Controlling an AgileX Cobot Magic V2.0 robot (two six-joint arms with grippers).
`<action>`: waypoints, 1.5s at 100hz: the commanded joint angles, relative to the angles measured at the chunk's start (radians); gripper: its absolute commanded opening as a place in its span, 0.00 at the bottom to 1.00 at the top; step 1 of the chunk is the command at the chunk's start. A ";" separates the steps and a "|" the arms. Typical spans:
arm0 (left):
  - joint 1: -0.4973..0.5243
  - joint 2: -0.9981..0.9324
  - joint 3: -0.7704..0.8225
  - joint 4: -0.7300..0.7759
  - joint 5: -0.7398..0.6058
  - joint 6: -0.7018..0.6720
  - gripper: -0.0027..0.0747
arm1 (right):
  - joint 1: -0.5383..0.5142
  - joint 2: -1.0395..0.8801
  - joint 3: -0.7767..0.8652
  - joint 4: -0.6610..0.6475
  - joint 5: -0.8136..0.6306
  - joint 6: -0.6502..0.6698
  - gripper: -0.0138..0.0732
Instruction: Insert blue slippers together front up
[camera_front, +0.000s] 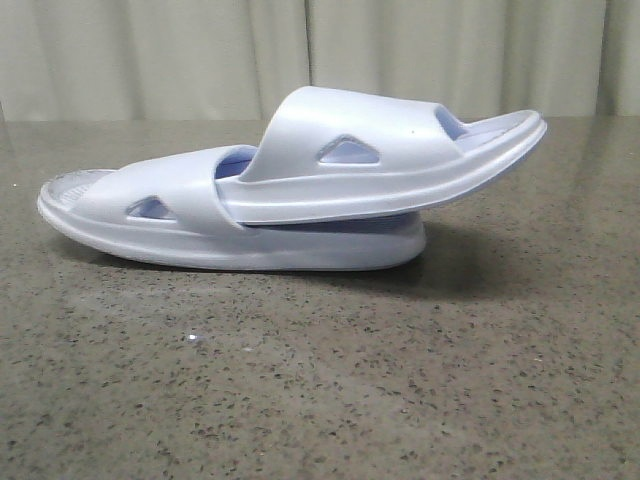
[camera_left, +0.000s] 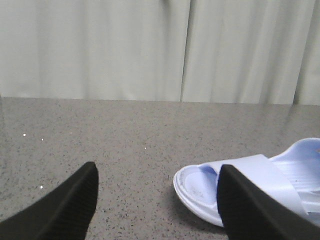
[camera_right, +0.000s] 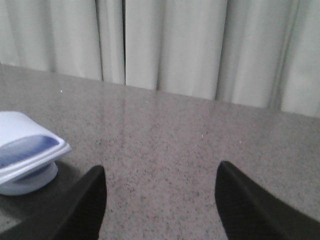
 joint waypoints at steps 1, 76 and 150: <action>-0.006 0.003 -0.015 -0.017 0.000 0.000 0.61 | -0.004 -0.030 -0.003 -0.027 -0.077 0.002 0.62; -0.006 0.003 -0.013 -0.017 -0.005 0.000 0.06 | -0.004 -0.040 0.003 -0.052 -0.178 0.002 0.04; -0.006 0.003 -0.013 -0.052 0.003 0.000 0.06 | -0.004 -0.040 0.003 -0.052 -0.184 0.002 0.04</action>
